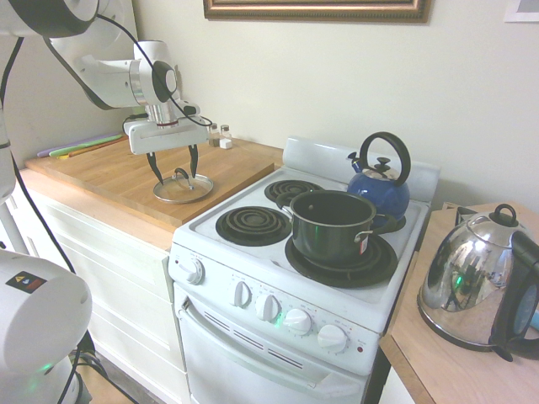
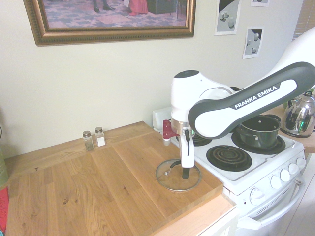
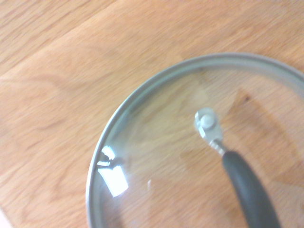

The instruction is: Cover the lid of the pot

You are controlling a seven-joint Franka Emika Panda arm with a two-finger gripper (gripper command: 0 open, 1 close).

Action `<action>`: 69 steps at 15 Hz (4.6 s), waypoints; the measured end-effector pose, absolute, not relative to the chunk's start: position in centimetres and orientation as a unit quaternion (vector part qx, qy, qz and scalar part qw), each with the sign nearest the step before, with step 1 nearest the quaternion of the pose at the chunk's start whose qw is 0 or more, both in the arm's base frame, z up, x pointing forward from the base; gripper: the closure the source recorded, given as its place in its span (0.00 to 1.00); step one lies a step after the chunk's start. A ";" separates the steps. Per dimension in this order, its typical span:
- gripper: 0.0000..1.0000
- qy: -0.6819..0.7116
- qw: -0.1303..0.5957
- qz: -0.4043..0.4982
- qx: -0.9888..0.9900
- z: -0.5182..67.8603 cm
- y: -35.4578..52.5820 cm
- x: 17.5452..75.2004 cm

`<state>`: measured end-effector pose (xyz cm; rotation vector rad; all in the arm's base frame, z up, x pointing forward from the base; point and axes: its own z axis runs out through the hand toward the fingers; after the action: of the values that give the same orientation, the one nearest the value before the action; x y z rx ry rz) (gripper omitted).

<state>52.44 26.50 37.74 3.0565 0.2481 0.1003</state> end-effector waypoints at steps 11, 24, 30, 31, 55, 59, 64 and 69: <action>1.00 0.077 0.032 0.037 0.996 38.1 27.0 54.1; 1.00 0.061 0.032 0.023 0.997 37.5 25.7 54.7; 1.00 -0.019 -0.007 0.028 0.999 44.9 22.0 55.3; 1.00 -0.044 -0.013 0.029 0.998 46.8 20.4 55.2; 1.00 -0.539 0.015 -0.001 0.842 48.3 -19.2 53.6; 1.00 -0.543 0.025 -0.003 0.840 47.4 -18.6 54.2; 1.00 -0.543 0.048 -0.001 0.838 47.3 -19.7 53.7; 1.00 -0.534 0.060 -0.002 0.843 46.8 -19.0 53.9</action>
<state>53.85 -19.02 46.79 2.5537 -1.6168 -0.0056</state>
